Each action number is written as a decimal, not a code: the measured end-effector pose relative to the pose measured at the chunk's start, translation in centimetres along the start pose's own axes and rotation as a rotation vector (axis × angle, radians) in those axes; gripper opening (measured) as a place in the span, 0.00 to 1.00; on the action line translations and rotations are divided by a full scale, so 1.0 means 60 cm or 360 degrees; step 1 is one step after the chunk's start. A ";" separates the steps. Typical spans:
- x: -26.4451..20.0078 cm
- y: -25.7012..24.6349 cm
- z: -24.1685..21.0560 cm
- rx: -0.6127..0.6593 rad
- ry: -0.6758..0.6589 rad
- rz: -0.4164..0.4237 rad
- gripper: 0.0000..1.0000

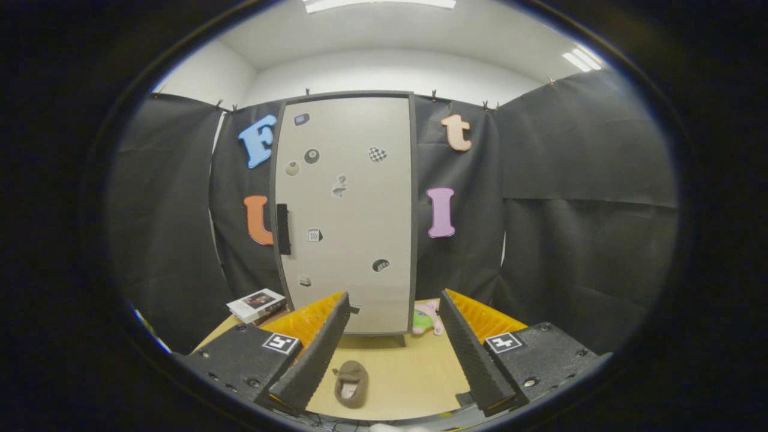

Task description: Open the shoe cabinet door, grab the shoes and put them into the shoe cabinet, then close the shoe cabinet door.

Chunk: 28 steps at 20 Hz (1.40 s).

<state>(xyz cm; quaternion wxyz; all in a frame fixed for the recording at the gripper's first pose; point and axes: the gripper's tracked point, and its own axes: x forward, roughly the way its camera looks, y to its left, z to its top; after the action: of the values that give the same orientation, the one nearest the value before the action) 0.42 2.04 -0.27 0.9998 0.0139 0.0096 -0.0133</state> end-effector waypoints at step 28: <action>0.499 0.438 0.041 -0.0013 0.0096 0.0379 0.94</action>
<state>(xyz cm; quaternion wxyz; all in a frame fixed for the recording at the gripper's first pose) 31.11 27.45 2.31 0.9936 0.0113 0.0378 0.1060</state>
